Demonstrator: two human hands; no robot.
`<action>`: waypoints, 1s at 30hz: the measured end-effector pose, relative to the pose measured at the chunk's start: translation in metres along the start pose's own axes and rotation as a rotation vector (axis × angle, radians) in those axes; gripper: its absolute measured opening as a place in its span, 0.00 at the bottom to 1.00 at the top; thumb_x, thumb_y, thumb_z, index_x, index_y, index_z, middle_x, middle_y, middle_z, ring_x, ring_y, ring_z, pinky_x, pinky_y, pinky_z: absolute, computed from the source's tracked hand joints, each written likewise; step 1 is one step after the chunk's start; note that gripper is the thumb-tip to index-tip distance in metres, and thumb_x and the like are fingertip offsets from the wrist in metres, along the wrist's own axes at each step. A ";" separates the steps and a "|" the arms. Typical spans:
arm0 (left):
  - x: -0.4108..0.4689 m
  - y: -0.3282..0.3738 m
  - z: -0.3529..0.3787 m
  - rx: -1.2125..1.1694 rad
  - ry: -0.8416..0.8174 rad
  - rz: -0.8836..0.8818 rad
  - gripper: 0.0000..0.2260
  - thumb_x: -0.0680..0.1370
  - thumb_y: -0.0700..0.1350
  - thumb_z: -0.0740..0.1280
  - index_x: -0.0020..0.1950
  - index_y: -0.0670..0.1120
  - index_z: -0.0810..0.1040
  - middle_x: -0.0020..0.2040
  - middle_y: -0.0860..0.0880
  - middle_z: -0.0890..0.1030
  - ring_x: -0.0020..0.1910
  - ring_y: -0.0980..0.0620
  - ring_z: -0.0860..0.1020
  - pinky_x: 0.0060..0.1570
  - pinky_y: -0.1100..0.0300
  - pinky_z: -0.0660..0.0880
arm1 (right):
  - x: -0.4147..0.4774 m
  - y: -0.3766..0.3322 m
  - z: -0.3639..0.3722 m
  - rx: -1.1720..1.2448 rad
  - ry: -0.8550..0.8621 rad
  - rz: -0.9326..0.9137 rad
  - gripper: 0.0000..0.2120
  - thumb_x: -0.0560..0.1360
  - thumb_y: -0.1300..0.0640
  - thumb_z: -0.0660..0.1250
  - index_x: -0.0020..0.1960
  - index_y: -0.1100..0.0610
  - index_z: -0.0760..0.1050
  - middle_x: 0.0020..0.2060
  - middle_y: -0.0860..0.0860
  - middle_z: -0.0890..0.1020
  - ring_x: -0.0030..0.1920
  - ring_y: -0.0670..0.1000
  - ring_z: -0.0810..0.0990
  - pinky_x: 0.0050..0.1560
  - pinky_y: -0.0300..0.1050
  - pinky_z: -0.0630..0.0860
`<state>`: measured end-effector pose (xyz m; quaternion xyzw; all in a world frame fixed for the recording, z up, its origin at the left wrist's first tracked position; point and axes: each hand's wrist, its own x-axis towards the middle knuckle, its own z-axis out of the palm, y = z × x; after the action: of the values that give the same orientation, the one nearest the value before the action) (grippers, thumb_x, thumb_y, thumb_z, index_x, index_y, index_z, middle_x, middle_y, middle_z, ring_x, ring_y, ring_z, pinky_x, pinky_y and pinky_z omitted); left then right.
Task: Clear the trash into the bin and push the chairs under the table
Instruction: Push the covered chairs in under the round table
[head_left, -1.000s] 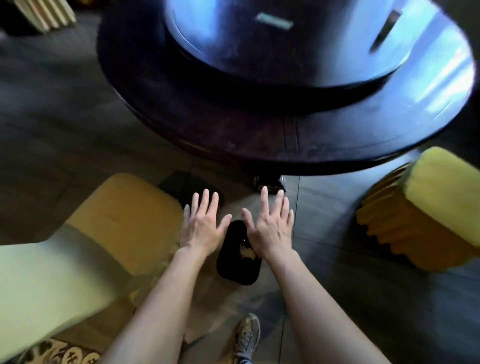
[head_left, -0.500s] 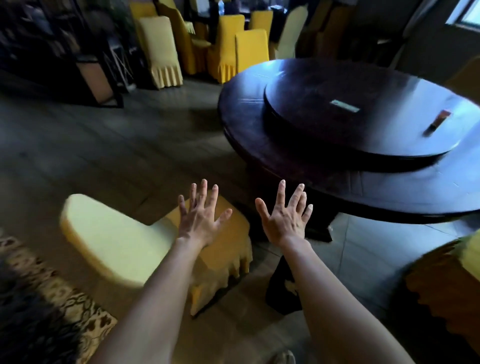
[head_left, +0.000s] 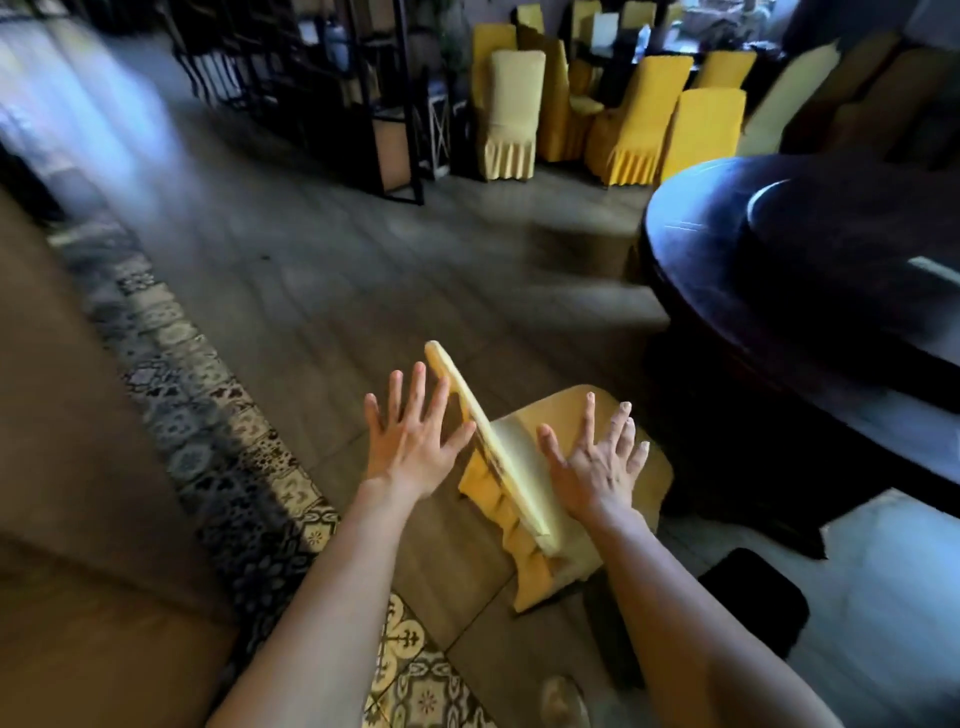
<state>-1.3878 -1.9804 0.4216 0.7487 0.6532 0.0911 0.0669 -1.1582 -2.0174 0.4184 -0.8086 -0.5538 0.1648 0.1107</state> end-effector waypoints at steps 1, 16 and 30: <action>0.000 -0.011 -0.001 -0.003 0.000 -0.014 0.37 0.78 0.73 0.41 0.82 0.57 0.43 0.83 0.49 0.38 0.81 0.44 0.36 0.76 0.35 0.36 | 0.001 -0.011 0.007 -0.004 -0.012 -0.006 0.42 0.78 0.26 0.43 0.83 0.46 0.35 0.82 0.59 0.33 0.82 0.61 0.35 0.78 0.63 0.32; 0.118 -0.091 0.016 -0.050 -0.054 0.045 0.35 0.78 0.74 0.39 0.81 0.61 0.38 0.81 0.52 0.33 0.78 0.47 0.30 0.74 0.40 0.30 | 0.123 -0.105 0.072 -0.036 0.036 0.085 0.49 0.68 0.21 0.28 0.82 0.45 0.36 0.83 0.60 0.38 0.83 0.63 0.41 0.76 0.65 0.33; 0.239 -0.097 0.052 -0.038 -0.200 0.384 0.37 0.77 0.74 0.37 0.82 0.58 0.43 0.82 0.51 0.37 0.79 0.47 0.33 0.74 0.38 0.33 | 0.155 -0.107 0.084 -0.084 0.005 0.405 0.39 0.78 0.27 0.41 0.83 0.45 0.37 0.83 0.59 0.40 0.83 0.62 0.42 0.79 0.65 0.38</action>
<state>-1.4384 -1.7296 0.3618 0.8633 0.4869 0.0395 0.1268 -1.2316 -1.8347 0.3576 -0.9077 -0.3862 0.1583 0.0430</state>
